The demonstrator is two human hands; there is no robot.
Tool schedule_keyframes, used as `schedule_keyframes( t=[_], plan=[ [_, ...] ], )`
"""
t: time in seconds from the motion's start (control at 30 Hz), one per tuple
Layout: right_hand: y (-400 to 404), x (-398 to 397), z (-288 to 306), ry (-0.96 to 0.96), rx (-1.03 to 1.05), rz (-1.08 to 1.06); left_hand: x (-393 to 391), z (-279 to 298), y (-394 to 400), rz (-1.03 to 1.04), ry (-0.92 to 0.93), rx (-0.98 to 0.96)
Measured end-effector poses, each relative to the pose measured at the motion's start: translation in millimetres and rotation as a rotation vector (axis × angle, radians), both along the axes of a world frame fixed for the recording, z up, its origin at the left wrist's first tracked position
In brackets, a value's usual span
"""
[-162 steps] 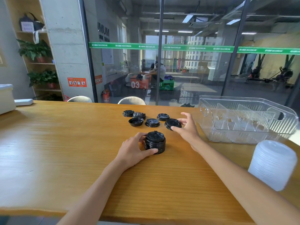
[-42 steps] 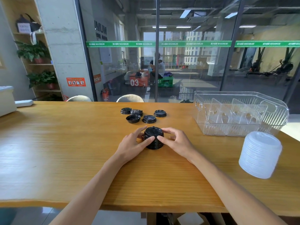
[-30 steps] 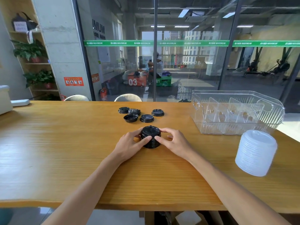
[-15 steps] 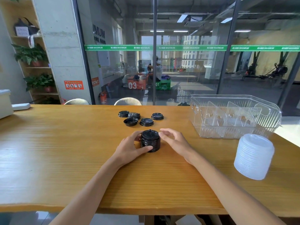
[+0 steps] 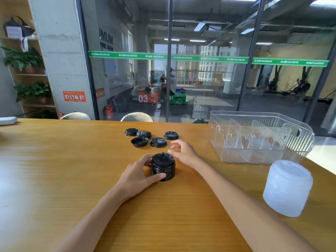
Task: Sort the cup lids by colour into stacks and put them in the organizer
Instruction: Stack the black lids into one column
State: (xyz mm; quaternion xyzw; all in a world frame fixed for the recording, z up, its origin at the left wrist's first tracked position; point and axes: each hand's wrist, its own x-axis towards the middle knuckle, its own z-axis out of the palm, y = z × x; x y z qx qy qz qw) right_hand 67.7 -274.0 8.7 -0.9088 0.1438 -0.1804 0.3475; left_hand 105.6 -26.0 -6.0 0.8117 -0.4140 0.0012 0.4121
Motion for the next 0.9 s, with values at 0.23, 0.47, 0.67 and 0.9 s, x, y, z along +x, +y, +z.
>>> schedule_keyframes(
  t=[0.23,0.47,0.67,0.9],
  plan=[
    [-7.2,39.5,-7.5,0.037,-0.028,-0.046,-0.7,-0.7,-0.5,0.013,-0.007,0.005],
    [-8.4,68.0,-6.8,0.052,-0.059,-0.062,-3.8,1.3,-0.2,0.027,-0.017,0.011],
    [-6.5,83.5,-7.6,0.045,-0.045,-0.072,-5.7,4.1,0.1,0.032,-0.021,0.022],
    [-8.3,91.7,-1.3,0.056,-0.034,-0.024,-6.7,5.4,1.0,0.035,-0.008,0.022]
  ],
)
